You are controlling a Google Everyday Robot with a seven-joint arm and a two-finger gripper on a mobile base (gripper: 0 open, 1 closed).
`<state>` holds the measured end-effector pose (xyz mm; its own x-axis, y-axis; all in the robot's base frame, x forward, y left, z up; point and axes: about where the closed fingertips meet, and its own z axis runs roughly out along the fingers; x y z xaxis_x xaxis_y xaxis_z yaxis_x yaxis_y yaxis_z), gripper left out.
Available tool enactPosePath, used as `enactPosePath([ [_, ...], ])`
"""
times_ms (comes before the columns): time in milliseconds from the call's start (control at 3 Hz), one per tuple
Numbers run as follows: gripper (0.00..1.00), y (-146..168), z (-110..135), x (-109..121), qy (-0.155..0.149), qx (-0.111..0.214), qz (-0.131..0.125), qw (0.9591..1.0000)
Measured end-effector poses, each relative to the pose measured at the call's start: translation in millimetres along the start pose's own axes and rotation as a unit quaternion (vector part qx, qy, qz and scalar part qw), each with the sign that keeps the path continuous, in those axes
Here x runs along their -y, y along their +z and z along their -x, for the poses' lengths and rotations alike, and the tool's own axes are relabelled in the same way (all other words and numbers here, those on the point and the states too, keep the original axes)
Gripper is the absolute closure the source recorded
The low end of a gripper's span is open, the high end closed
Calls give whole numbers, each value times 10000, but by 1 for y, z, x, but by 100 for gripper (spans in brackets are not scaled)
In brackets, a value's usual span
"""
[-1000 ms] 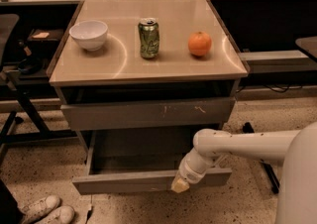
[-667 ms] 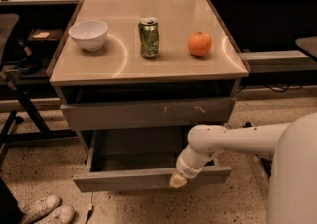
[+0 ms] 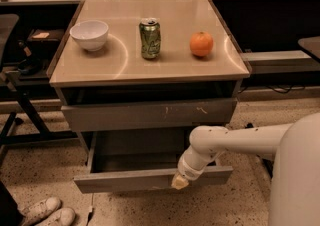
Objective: Close middle drawer
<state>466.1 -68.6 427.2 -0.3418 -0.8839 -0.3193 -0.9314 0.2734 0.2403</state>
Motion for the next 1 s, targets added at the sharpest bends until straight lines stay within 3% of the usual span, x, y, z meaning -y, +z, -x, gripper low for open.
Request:
enactPosePath([
  [667,13,0,0,0,0,0,1,10000],
  [1000,0,0,0,0,0,0,1,10000],
])
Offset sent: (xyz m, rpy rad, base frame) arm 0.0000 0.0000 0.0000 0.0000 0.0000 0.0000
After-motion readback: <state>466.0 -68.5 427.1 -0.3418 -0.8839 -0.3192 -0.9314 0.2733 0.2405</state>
